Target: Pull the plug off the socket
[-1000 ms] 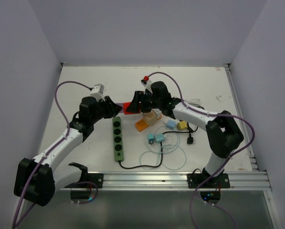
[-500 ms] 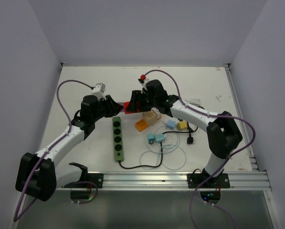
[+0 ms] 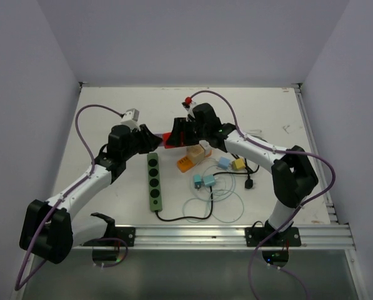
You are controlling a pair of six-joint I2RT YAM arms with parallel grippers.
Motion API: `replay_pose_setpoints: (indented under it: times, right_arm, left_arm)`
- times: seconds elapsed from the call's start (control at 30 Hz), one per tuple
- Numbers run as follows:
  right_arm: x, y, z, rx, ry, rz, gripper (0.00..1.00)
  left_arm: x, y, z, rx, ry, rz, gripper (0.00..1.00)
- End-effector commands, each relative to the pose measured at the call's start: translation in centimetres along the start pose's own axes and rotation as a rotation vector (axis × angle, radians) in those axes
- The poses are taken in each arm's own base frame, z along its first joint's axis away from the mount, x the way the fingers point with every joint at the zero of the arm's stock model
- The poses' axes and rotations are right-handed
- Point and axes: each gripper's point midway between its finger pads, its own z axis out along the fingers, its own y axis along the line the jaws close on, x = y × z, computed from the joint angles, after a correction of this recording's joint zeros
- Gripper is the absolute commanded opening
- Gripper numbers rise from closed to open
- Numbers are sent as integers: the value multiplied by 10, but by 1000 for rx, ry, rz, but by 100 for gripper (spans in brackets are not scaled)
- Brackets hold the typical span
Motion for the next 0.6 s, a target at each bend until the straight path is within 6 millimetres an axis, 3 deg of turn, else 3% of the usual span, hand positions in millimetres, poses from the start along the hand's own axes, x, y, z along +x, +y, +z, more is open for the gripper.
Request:
replay_pose_setpoints:
  times: [0.0,0.03,0.17,0.33,0.57]
  right_arm:
    - [-17,-13,-38,-86,-35,67,0]
    - [-9,-11,-39,-144,0,102,0]
    - [-10,-15,-36,-193,0,139,0]
    - [-13,-21,-38,-117,-12,86,0]
    - [-24,-11,-47,-105,-36,45,0]
  left_arm:
    - [-10,97,-13,-369,-79,26,0]
    - [-11,98,-14,-365,-83,19,0]
    - [-6,104,-14,-362,-72,-5,0]
    - [-10,101,-13,-345,-76,-1,0]
    - [-9,98,-4,-322,-73,-21,0]
